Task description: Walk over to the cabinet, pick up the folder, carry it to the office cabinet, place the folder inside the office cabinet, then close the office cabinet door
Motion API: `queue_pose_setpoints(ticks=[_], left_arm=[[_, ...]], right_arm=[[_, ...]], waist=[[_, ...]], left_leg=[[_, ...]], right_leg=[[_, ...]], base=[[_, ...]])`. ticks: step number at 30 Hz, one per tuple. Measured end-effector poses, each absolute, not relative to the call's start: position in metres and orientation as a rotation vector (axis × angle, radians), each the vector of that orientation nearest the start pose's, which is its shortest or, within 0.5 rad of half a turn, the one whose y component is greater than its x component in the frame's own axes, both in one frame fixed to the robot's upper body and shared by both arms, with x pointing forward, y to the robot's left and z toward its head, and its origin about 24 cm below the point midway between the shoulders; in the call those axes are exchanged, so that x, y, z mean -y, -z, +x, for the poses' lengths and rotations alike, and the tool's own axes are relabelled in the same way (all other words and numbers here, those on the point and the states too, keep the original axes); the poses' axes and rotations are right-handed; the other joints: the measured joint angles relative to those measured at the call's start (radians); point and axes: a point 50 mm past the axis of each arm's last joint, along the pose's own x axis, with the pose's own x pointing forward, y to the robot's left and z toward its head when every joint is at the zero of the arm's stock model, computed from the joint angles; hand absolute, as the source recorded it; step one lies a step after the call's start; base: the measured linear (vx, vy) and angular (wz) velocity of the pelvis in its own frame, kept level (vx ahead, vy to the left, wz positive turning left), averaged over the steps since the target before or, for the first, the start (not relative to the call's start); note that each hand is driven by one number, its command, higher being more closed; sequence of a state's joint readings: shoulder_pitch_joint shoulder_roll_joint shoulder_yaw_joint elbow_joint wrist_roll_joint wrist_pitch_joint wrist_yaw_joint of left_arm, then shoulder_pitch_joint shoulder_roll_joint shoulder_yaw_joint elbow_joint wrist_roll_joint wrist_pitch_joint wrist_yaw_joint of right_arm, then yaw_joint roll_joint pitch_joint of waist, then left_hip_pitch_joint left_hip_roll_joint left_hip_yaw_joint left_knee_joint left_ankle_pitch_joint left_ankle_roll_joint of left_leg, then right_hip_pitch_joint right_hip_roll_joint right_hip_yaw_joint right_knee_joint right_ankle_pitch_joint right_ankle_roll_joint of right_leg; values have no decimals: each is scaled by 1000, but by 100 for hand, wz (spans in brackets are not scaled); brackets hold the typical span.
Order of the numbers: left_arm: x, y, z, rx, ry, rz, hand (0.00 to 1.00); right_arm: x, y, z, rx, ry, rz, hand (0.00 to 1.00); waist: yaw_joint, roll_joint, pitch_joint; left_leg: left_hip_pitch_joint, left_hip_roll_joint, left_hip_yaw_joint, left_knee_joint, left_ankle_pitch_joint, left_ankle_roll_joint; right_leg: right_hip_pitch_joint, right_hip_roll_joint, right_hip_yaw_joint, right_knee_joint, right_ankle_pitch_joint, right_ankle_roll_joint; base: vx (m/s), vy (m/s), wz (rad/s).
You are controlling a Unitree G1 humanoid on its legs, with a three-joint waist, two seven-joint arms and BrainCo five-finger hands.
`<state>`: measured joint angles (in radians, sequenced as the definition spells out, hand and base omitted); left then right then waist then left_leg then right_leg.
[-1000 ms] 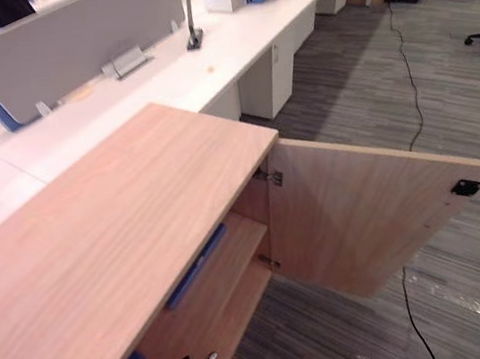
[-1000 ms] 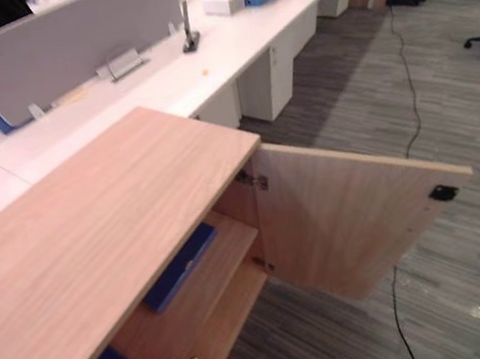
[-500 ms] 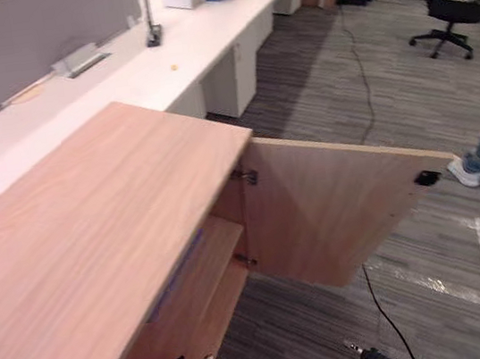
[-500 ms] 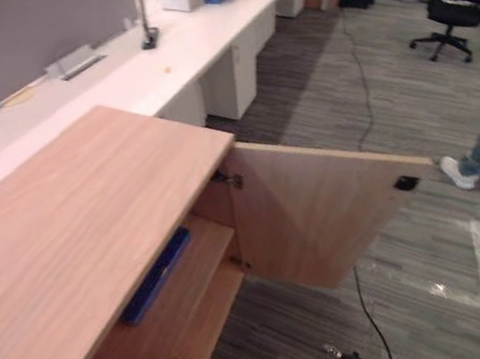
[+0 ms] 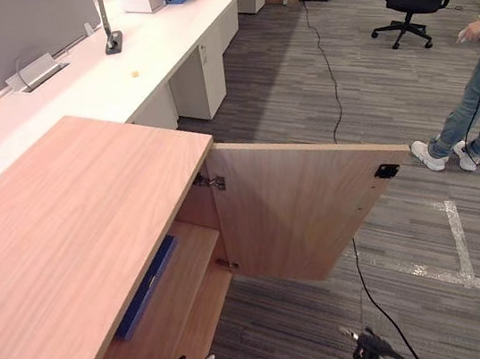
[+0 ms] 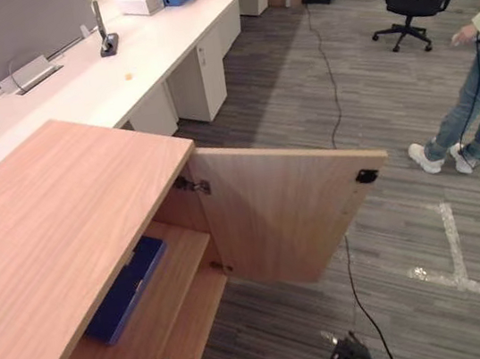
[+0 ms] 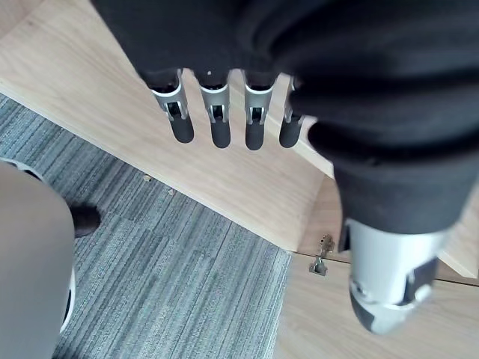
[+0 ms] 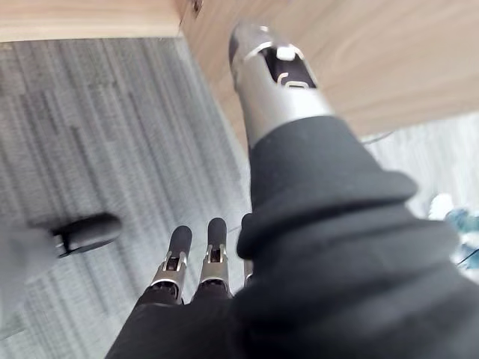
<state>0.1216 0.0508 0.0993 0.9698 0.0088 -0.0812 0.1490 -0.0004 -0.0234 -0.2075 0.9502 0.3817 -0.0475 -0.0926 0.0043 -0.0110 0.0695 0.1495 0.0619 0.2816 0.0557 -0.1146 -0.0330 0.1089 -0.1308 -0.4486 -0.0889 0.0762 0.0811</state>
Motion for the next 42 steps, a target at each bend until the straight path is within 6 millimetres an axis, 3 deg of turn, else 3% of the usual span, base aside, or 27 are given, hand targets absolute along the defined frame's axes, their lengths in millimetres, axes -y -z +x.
queue_pose_setpoints(ticks=[4, 10, 19, 24, 28, 35, 42], left_arm=[[-197, 153, 102, -988, -289, 80, 0], [-209, 151, 98, -982, -333, 86, 0], [-228, 149, 85, -997, -399, 97, 0], [-234, 150, 72, -1023, -448, 79, 0], [-236, 151, 62, -1042, -476, 65, 0], [-237, 153, 51, -1067, -486, 63, 0], [-237, 153, 48, -1071, -485, 62, 0]], right_arm=[[191, 106, 189, -603, 389, 426, 0], [206, 75, 220, -400, 416, 499, 0], [274, 0, 281, -127, 508, 390, 0], [294, -26, 297, -68, 537, 332, 0], [304, -34, 303, -66, 549, 292, 0], [303, -71, 333, -18, 469, 196, 0], [306, -82, 345, -65, 437, 77, 0]], waist=[[2, -4, 2], [1, -6, 4], [1, 17, 47], [7, 30, 62], [7, 35, 74], [6, 40, 90], [1, 39, 95]], left_leg=[[-19, -11, -2, 1, -1, 2], [-27, -11, -3, 3, 0, 3], [-29, -27, -16, 7, 7, 16], [-29, -38, -28, 19, 12, 24], [-33, -44, -35, 19, 19, 32], [-62, -47, -55, 15, 44, 28], [-79, -45, -67, 16, 56, 29]], right_leg=[[-24, -9, 12, -1, 17, 2], [-35, -9, 17, -2, 23, -2], [-30, -25, 13, -1, 42, -1], [-19, -38, 8, -1, 46, 2], [-20, -44, 4, -1, 55, 0], [-45, -46, -7, -2, 69, -9], [-57, -43, -14, -1, 79, -17]], base=[[-92, 22, -6], [-53, -26, -2], [-46, -15, 3], [-62, -20, 5], [-104, -12, 5], [-115, -33, 5], [-55, -33, 3]])
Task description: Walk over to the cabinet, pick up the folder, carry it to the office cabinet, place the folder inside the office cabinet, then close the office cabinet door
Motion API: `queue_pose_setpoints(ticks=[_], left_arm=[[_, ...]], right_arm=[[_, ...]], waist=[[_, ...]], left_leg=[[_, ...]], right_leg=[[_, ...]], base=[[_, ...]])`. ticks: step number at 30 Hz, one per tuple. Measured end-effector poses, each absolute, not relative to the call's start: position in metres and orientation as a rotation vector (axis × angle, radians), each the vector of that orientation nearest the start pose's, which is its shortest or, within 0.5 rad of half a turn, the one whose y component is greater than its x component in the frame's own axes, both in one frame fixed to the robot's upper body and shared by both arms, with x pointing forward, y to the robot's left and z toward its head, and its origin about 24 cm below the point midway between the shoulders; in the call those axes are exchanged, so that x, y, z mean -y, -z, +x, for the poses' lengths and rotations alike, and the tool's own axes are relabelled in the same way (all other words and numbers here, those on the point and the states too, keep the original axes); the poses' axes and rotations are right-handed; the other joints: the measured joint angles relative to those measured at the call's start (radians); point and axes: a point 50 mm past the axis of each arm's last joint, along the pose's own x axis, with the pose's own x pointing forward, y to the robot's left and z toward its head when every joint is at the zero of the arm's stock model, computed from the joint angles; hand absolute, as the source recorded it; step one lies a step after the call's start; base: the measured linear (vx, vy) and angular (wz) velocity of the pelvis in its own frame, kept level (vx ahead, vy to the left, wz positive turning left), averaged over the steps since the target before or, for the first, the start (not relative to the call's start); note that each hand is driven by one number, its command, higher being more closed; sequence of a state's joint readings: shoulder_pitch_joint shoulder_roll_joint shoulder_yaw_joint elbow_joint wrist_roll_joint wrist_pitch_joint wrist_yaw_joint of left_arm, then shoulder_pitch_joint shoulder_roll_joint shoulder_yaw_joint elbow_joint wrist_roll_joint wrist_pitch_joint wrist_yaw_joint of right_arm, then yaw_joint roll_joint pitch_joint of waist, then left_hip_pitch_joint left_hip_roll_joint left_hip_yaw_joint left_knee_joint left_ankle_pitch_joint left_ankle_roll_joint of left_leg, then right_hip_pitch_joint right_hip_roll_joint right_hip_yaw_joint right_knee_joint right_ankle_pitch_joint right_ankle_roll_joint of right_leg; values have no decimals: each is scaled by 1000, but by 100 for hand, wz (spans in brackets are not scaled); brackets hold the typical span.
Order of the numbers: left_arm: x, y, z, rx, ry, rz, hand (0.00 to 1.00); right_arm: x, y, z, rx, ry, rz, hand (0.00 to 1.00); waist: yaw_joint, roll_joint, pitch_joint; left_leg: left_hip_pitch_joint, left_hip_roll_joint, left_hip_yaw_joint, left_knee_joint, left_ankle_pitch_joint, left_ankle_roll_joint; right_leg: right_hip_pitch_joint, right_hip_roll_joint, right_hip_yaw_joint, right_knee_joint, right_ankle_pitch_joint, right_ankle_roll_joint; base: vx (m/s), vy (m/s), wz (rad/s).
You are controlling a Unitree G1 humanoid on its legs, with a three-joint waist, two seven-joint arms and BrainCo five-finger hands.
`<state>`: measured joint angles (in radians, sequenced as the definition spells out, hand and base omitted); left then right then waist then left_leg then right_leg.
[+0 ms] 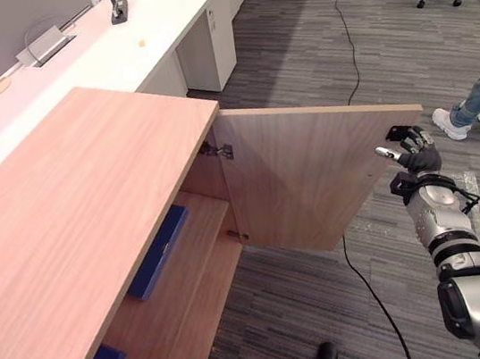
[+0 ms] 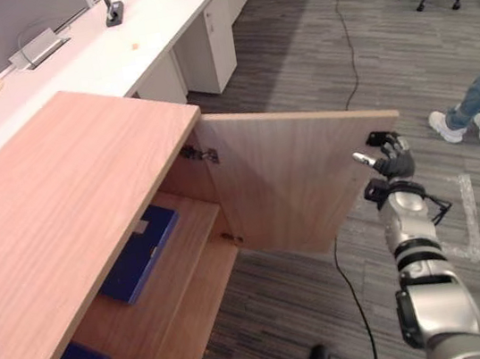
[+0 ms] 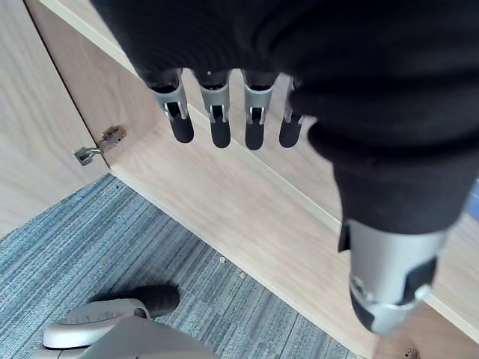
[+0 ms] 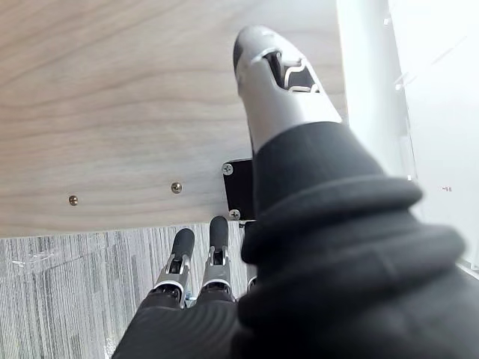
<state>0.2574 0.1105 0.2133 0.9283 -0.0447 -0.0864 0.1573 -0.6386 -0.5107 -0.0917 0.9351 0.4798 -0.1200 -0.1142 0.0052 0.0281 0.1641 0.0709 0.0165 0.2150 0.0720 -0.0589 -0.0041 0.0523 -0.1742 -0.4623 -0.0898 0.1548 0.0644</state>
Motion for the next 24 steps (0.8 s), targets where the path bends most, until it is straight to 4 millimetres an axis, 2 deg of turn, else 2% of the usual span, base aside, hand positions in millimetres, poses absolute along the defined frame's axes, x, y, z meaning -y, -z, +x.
queue_pose_setpoints(ticks=[8, 14, 18, 20, 24], left_arm=[[-236, 150, 56, -1032, -454, 68, 0], [-236, 149, 59, -1018, -435, 79, 0], [-235, 148, 62, -1005, -421, 79, 0], [-236, 147, 63, -997, -418, 86, 0], [-236, 142, 73, -953, -410, 93, 0]], right_arm=[[310, -98, 358, -95, 432, 12, 0], [312, -103, 359, -108, 410, -82, 0], [299, -114, 359, -50, 337, -157, 0], [285, -113, 353, -7, 273, -188, 0], [267, -108, 346, 15, 186, -228, 0]], waist=[[-8, 4, 13], [-11, 8, 22], [-22, 20, 38], [-33, 30, 45], [-54, 33, 43]], left_leg=[[-25, -3, -23, 4, 14, 0], [-50, 5, -40, 18, 22, -2], [-74, 14, -37, 25, 13, -15], [-81, 34, -26, 41, 6, -24], [-77, 68, -22, 42, 7, -35]], right_leg=[[-14, -2, -18, 5, 6, -5], [-18, 2, -31, 4, 10, -10], [-49, 8, -16, 0, 5, -10], [-55, 27, 2, 0, 5, -13], [-55, 56, 0, 5, 0, -27]], base=[[-43, -20, 6], [-60, -26, 7], [-81, -19, -14], [-27, -40, -23], [34, -74, -12]])
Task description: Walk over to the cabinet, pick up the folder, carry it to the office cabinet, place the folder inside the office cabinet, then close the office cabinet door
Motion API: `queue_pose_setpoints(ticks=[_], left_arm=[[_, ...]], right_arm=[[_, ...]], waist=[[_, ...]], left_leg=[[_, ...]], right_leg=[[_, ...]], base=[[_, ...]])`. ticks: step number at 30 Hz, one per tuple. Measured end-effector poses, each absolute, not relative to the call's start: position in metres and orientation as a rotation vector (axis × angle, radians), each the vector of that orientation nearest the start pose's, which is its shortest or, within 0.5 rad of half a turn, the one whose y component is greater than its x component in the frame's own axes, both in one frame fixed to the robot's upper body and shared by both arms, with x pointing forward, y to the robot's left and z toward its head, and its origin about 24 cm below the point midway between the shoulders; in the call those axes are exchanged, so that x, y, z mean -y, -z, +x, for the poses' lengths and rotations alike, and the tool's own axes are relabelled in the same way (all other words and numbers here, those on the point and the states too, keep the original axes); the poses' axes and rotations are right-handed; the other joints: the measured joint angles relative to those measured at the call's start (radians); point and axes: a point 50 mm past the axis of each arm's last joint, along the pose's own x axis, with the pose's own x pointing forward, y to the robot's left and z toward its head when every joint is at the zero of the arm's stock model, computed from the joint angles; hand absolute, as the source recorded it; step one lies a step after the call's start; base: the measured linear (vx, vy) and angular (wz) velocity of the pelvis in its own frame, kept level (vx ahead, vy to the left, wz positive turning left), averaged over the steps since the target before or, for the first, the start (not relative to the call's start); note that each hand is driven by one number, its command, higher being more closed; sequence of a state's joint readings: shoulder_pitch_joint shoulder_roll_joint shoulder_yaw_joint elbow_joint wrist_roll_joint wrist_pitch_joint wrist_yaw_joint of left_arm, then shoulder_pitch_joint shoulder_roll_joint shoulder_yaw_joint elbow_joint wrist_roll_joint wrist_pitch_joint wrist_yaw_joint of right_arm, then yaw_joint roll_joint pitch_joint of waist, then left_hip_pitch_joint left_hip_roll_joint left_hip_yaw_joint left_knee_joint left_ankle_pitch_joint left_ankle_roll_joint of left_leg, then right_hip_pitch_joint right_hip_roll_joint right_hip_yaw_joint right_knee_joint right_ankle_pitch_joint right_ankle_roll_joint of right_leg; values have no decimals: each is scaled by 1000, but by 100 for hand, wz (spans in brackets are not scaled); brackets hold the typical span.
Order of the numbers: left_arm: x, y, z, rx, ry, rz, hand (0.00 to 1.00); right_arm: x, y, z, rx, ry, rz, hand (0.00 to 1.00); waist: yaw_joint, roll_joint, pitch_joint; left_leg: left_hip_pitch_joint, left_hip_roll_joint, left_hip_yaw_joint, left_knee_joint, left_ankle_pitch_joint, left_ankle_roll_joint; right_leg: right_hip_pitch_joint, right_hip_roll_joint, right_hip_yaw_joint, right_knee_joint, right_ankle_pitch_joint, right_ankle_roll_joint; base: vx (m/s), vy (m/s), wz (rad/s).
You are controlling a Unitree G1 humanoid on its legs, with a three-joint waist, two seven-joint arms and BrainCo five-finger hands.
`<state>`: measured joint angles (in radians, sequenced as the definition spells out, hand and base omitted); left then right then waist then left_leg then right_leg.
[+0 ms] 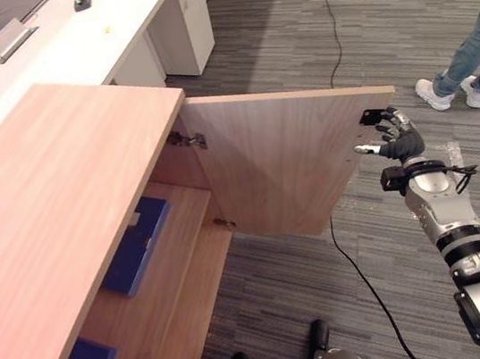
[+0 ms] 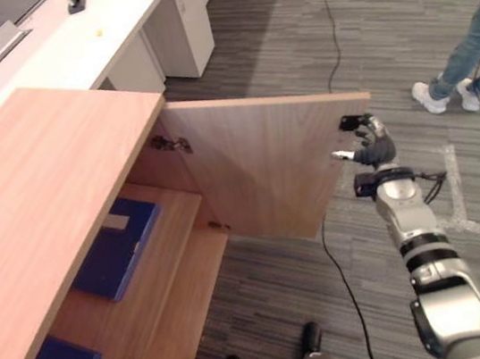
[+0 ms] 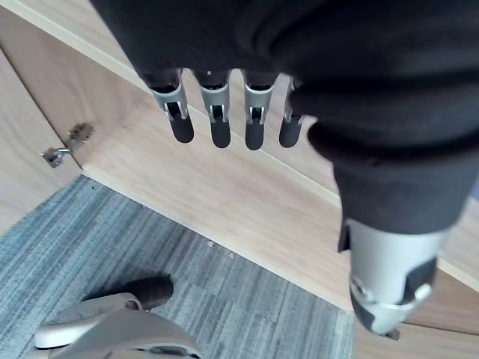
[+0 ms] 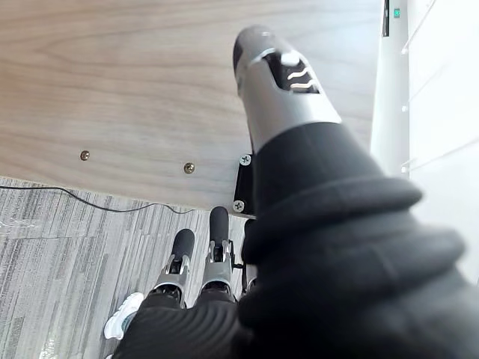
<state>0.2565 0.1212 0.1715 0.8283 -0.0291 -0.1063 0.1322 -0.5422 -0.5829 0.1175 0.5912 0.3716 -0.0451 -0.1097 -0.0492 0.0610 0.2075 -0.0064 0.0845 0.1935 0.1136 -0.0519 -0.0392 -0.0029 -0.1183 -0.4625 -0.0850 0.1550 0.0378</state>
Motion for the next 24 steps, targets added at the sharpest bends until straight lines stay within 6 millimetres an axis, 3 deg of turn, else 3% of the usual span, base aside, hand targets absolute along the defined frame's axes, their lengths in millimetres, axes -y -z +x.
queue_pose_setpoints(ticks=[5, 11, 15, 18, 20, 21, 22, 23, 24], left_arm=[[-237, 141, 75, -949, -391, 122, 0], [-241, 143, 69, -973, -410, 135, 0], [-244, 146, 62, -1006, -431, 136, 0], [-246, 149, 53, -1042, -439, 143, 0], [-245, 148, 60, -1029, -431, 143, 0], [-243, 149, 60, -1029, -426, 140, 0], [-237, 149, 62, -1018, -425, 123, 0], [-240, 148, 64, -1005, -439, 118, 0], [-237, 150, 57, -1037, -436, 112, 0]], right_arm=[[246, -100, 334, 32, 85, -261, 0], [225, -84, 306, 12, -89, -397, 0], [209, -77, 287, -12, -300, -552, 0], [189, -61, 265, -69, -580, -742, 0], [136, -32, 215, -94, -1063, -774, 0], [123, -23, 198, -106, -1169, -740, 0], [106, -14, 175, -109, -1299, -681, 0], [90, -4, 154, -127, -1414, -601, 0], [90, 4, 142, -173, -1470, -582, 0]], waist=[[-14, 8, -5], [-23, 14, -43], [-39, 12, -64], [-37, 10, -109], [-1, 6, -144], [12, 19, -165], [40, 51, -184], [30, 10, -172], [28, 13, -186]], left_leg=[[18, 36, 19, -12, 4, -25], [25, 66, 45, -24, 12, -46], [28, 100, 47, -23, 26, -70], [26, 128, 39, -24, 36, -88], [16, 143, 23, -25, 41, -97], [-2, 160, 12, -34, 39, -85], [-24, 202, 11, -28, 39, -111], [-24, 168, 0, -12, 50, -111], [-29, 167, -24, -33, 55, -112]], right_leg=[[0, 37, 3, 0, -8, -11], [-13, 75, 26, -6, -22, -45], [-17, 111, 34, -6, -38, -69], [-29, 147, 54, -6, -51, -86], [-42, 175, 61, -6, -81, -78], [-52, 186, 53, 5, -110, -47], [-117, 184, 64, 204, -144, -138], [-151, 137, 111, 307, -263, -147], [-135, 137, 76, 273, -269, -128]], base=[[26, -46, -14], [-15, -27, -17], [-36, -80, -14], [-27, -106, -24], [-16, -145, -21], [-8, -138, 0], [2, -70, 33], [19, -110, 69], [26, -128, 81]])
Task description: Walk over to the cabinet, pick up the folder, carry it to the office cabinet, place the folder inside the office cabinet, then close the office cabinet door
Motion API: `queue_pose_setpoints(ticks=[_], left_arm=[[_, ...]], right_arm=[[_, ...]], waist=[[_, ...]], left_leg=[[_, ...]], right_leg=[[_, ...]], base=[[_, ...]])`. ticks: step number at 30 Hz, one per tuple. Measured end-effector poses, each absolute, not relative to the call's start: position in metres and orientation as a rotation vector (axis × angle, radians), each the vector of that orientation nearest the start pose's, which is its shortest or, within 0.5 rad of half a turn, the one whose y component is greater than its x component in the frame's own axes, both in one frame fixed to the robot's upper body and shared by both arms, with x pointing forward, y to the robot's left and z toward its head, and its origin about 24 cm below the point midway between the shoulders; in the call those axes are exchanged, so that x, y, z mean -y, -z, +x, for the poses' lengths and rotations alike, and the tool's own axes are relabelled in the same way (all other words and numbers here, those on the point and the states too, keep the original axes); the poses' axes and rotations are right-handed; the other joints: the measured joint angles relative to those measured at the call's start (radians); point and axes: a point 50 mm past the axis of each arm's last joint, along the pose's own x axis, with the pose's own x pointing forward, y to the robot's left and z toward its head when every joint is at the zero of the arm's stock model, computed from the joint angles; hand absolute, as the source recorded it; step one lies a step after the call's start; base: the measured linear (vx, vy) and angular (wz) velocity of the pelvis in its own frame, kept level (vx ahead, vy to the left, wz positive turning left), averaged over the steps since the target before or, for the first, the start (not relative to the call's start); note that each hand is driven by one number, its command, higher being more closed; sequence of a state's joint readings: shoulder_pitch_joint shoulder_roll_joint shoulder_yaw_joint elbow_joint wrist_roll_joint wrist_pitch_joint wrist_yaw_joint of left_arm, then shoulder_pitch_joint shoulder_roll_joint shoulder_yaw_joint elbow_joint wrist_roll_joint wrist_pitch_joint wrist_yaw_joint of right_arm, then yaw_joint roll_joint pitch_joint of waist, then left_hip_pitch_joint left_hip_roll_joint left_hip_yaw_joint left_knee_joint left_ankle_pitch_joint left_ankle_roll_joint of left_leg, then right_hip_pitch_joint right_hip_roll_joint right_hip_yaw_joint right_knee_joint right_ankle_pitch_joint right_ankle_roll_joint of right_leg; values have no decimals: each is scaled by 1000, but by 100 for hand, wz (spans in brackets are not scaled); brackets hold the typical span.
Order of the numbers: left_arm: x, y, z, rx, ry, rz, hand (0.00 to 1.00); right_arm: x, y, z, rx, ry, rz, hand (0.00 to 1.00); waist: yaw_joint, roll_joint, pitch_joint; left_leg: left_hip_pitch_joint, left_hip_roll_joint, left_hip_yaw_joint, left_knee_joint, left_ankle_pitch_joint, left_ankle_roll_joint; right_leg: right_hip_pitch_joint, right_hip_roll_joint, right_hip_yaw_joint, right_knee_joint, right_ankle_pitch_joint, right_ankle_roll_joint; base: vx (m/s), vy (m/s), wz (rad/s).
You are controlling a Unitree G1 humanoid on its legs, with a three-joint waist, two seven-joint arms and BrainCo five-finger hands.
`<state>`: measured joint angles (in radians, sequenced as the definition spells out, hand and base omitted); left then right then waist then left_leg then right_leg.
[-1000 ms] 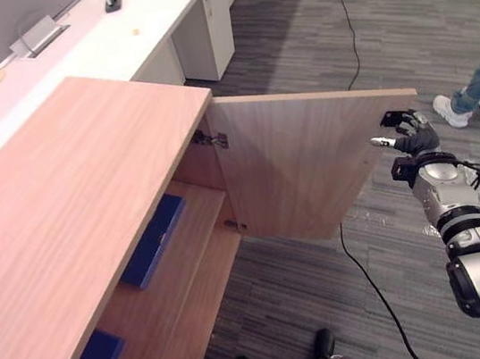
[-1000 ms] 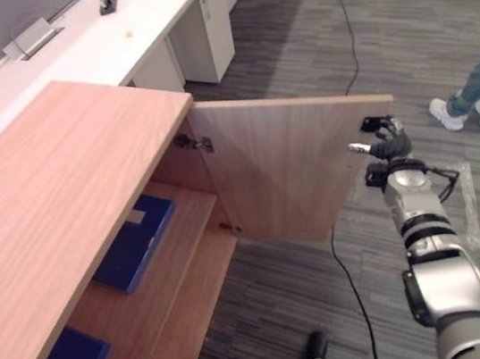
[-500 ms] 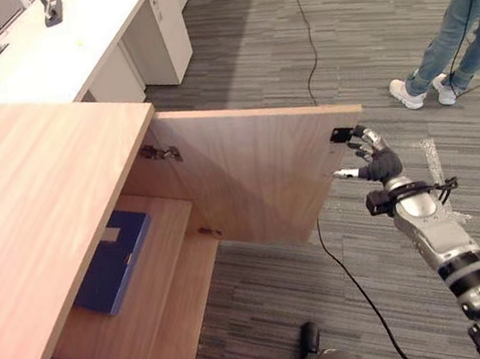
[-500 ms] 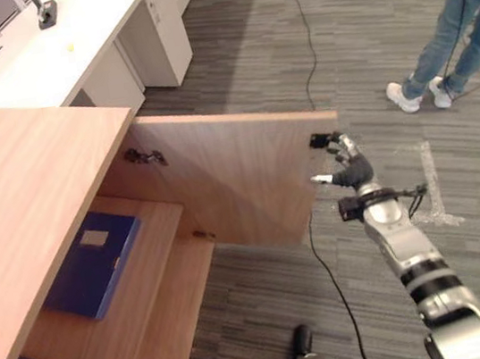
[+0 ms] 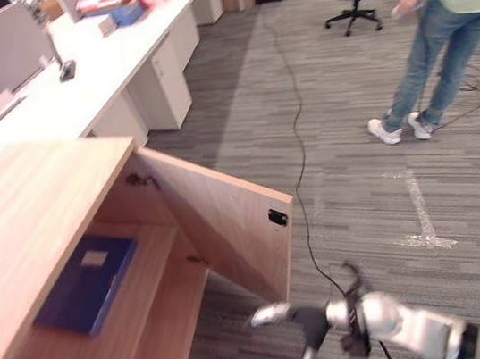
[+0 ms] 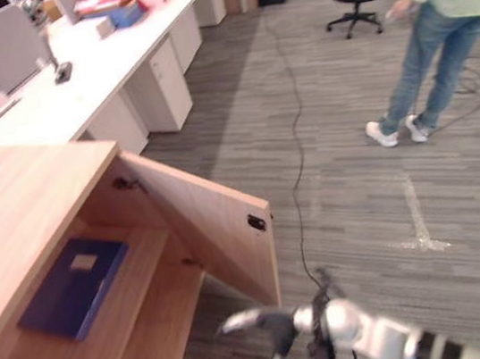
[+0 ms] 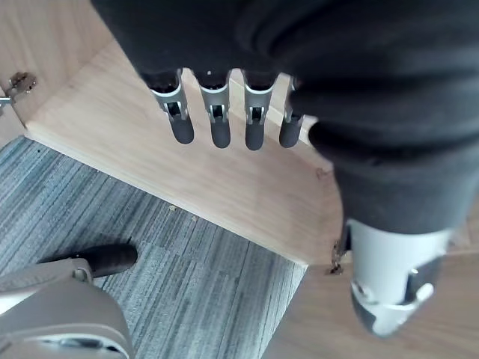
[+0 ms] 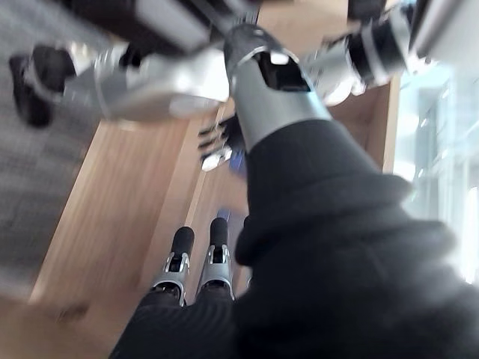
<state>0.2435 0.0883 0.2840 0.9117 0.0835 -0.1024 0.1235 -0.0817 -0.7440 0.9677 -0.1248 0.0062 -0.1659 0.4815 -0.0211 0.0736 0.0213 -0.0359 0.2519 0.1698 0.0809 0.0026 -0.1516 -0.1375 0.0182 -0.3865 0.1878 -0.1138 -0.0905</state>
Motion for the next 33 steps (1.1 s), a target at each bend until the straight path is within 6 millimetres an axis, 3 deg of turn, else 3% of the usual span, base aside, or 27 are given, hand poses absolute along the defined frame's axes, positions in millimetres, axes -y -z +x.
queue_pose_setpoints(ticks=[2, 4, 5, 6, 9, 18, 21, 27, 30, 33], left_arm=[[-242, 151, 45, -1062, -474, 105, 0], [-245, 151, 32, -1088, -502, 99, 0], [-250, 151, 29, -1099, -512, 107, 0], [-253, 151, 24, -1117, -526, 108, 0], [-252, 152, 19, -1132, -523, 100, 0], [-252, 151, 33, -1100, -506, 91, 0], [-254, 150, 35, -1093, -506, 96, 0], [-261, 147, 46, -1067, -494, 114, 0], [-259, 147, 48, -1069, -473, 119, 0], [-257, 147, 51, -1066, -457, 126, 0]], right_arm=[[100, 5, 143, -201, -1484, -636, 0], [113, 3, 148, -223, -1469, -686, 0], [117, 2, 152, -227, -1454, -703, 0], [115, 4, 152, -235, -1453, -708, 0], [114, 0, 153, -214, -1459, -710, 0], [121, 10, 148, -273, -1453, -711, 0], [141, 30, 157, -389, -1363, -762, 0], [184, 61, 150, -617, -1280, -911, 0], [206, 66, 160, -664, -1164, -1017, 0], [214, 63, 174, -643, -1024, -1039, 0]], waist=[[3, -13, -6], [18, 0, -12], [17, -23, 4], [21, -40, -6], [27, -48, -7], [34, -54, -4], [36, -59, 1], [39, -59, 9], [33, -57, 32], [34, -56, 33]], left_leg=[[7, -27, 3, -21, 3, -4], [26, -46, 14, -57, 0, -4], [56, -57, 13, -80, 11, -3], [56, -58, 10, -89, 24, -5], [55, -54, 7, -79, 25, -4], [60, -66, 6, -75, 17, 17], [74, -76, 7, -75, 9, 27], [76, -91, 7, -73, -4, 40], [91, -95, 8, -72, -11, 44], [89, -95, 7, -68, -16, 46]], right_leg=[[15, 1, -13, -63, 9, 14], [29, 7, -50, -86, 19, 9], [14, 3, -50, -59, 53, -22], [25, 5, -52, -80, 58, -12], [36, 22, -52, -109, 67, -6], [89, 31, -53, -199, 116, 0], [111, 24, -52, -218, 129, 7], [129, 12, -53, -247, 142, 25], [144, 9, -53, -251, 144, 28], [145, 9, -53, -254, 144, 28]], base=[[58, -121, 45], [116, -5, 17], [64, 27, 12], [29, -6, 10], [56, -51, -4], [83, 10, 2], [102, 54, 2], [67, 55, 2], [59, 51, -1], [30, 20, -1]])
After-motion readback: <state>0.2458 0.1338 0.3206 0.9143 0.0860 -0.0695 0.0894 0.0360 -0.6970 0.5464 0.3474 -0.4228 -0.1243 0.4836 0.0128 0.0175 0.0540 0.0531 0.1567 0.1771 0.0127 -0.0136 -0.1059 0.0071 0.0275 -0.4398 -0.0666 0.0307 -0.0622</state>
